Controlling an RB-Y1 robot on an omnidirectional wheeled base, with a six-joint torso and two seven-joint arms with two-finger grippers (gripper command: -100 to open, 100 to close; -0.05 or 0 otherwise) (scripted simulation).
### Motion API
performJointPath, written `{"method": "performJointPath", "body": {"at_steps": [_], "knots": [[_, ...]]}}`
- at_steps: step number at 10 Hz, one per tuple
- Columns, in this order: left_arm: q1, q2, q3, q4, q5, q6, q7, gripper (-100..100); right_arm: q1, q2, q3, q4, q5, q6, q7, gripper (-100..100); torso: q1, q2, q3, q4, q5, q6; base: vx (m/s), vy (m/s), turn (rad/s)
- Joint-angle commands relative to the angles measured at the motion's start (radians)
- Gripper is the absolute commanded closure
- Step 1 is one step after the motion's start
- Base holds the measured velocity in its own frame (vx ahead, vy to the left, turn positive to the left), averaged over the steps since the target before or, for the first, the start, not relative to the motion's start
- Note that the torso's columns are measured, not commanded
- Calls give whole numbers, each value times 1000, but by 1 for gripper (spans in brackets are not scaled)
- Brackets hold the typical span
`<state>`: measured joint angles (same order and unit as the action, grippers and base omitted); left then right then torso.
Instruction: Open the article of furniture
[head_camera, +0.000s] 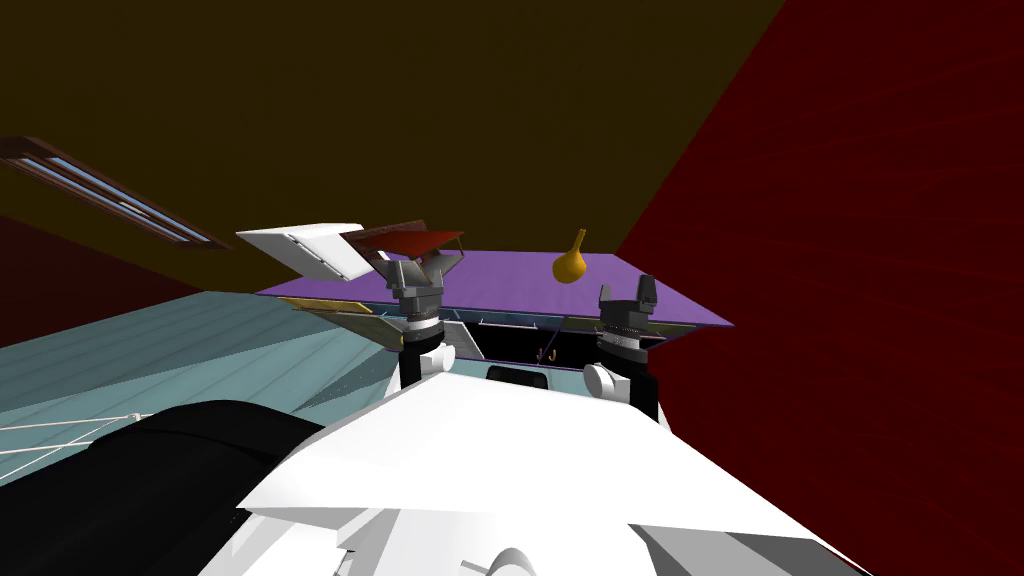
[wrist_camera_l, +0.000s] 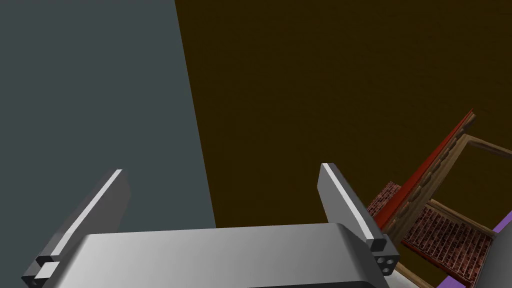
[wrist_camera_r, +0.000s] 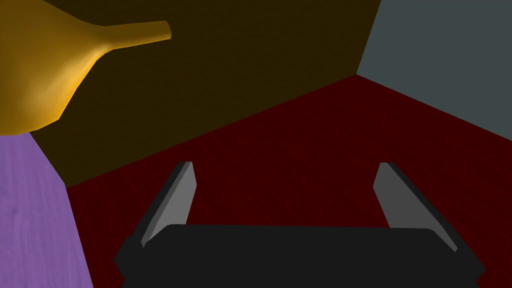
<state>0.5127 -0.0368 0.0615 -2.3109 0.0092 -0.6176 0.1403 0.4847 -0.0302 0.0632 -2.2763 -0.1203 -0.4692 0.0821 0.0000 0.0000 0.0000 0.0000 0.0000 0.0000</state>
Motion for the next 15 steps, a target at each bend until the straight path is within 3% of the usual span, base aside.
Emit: {"method": "performJointPath", "body": {"at_steps": [1,9,10,12,15], "knots": [[0,0,0,0,0,0,0,0,0,0,0,0,0,0,0,0,0,40,-82,41,0,0,0,0,0],[0,0,0,0,0,0,0,0,0,0,0,0,0,0,0,0,0,618,-1234,617,0,0,0,0,0],[-2,44,-1,8,-1,-1,-1,-100,0,0,0,0,0,0,0,0,0,691,-1382,691,0,0,0,0,0],[-7,102,-2,26,-2,-4,-3,-100,0,0,0,0,0,0,0,0,0,735,-1470,734,0,0,-10,-9,-5],[-17,161,-6,69,-4,-12,-7,-100,0,0,0,0,0,0,0,0,0,738,-1476,738,0,0,-17,-14,-7]]}}
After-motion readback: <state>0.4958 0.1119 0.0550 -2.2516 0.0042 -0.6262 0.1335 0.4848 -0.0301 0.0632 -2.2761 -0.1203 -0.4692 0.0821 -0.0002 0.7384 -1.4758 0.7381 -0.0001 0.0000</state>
